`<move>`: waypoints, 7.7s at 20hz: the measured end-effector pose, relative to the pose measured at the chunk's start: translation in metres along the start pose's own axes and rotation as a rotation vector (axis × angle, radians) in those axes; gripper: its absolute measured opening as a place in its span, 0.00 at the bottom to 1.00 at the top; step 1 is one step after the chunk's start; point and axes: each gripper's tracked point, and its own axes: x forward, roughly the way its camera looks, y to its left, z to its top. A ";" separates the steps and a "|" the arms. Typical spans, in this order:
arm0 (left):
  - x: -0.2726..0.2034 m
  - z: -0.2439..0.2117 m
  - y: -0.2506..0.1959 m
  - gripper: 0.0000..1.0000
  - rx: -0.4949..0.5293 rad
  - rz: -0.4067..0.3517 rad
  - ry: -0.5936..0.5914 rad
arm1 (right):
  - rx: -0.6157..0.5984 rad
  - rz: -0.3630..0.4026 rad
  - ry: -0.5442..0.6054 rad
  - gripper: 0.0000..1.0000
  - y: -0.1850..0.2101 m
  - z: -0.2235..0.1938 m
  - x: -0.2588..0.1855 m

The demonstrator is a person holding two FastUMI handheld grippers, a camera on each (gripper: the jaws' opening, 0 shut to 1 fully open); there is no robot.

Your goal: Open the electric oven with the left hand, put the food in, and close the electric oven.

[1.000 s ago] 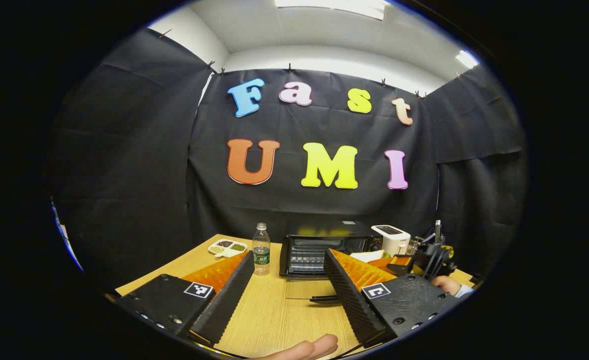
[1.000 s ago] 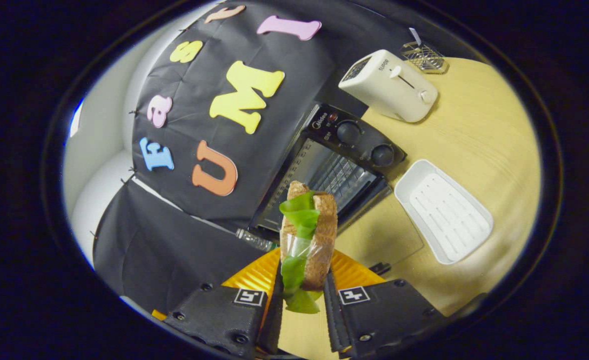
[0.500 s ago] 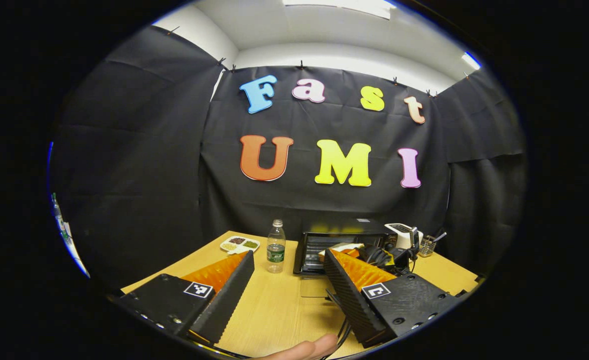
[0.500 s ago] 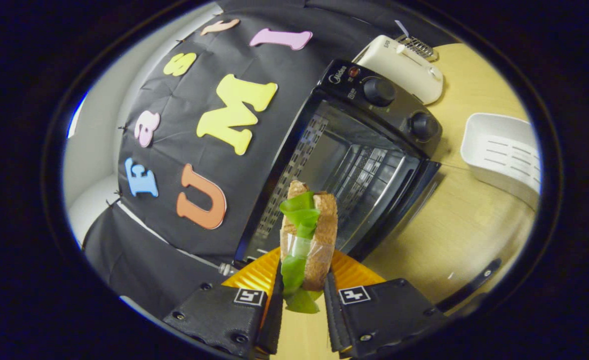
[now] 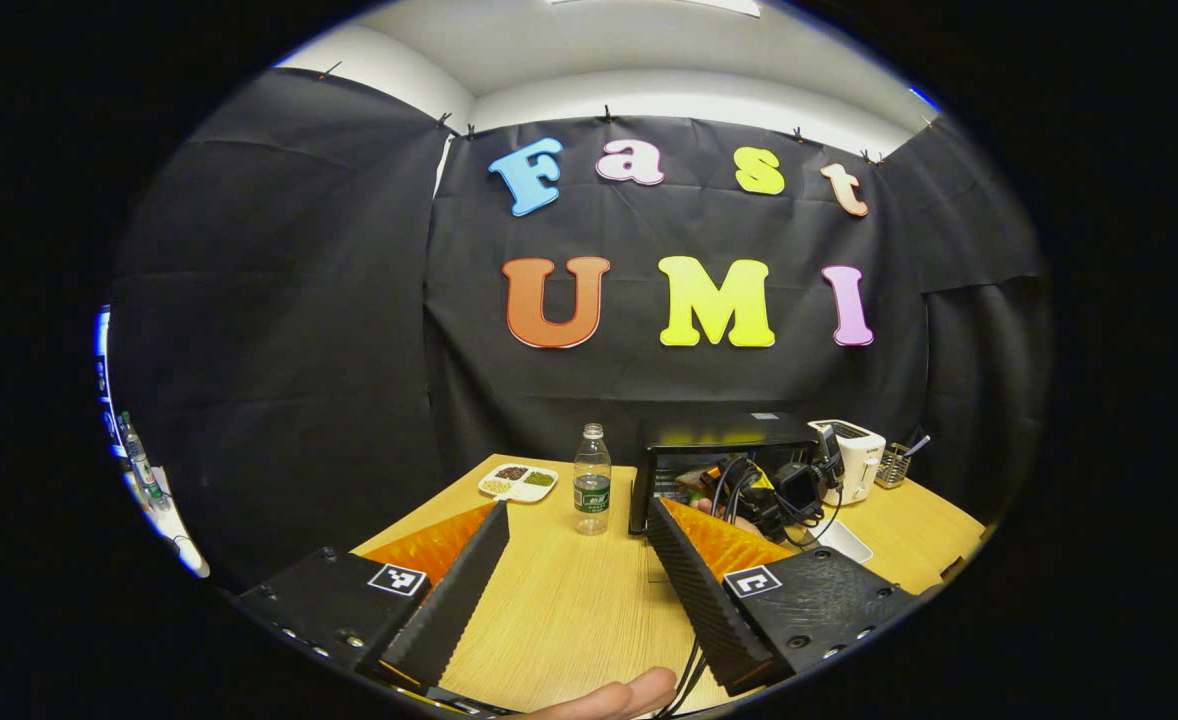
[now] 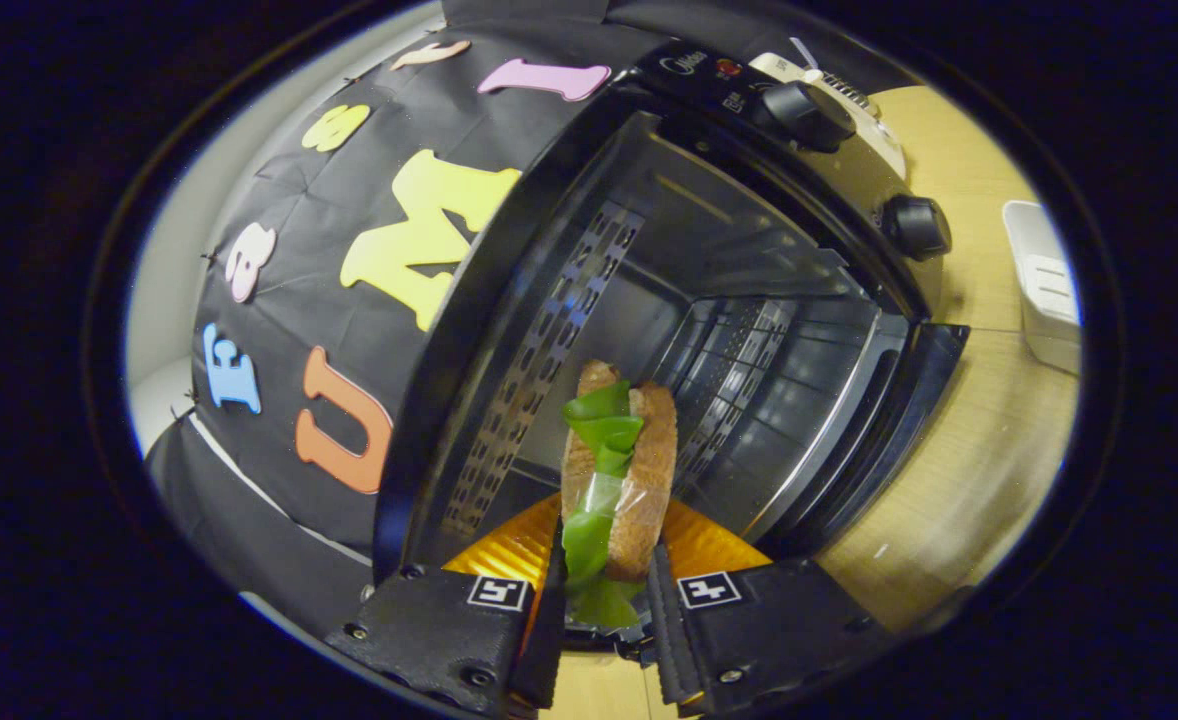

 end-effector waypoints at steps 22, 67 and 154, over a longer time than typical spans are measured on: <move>0.003 -0.016 -0.013 0.92 -0.002 -0.033 0.053 | -0.669 -0.167 0.088 0.82 -0.001 0.012 0.006; 0.089 -0.171 -0.189 0.93 0.005 -0.263 0.451 | -1.035 0.023 -0.134 0.92 0.068 0.320 -0.383; -0.027 0.105 -0.190 0.95 0.038 -0.164 -0.148 | -1.021 0.000 -0.271 0.92 0.048 0.361 -0.480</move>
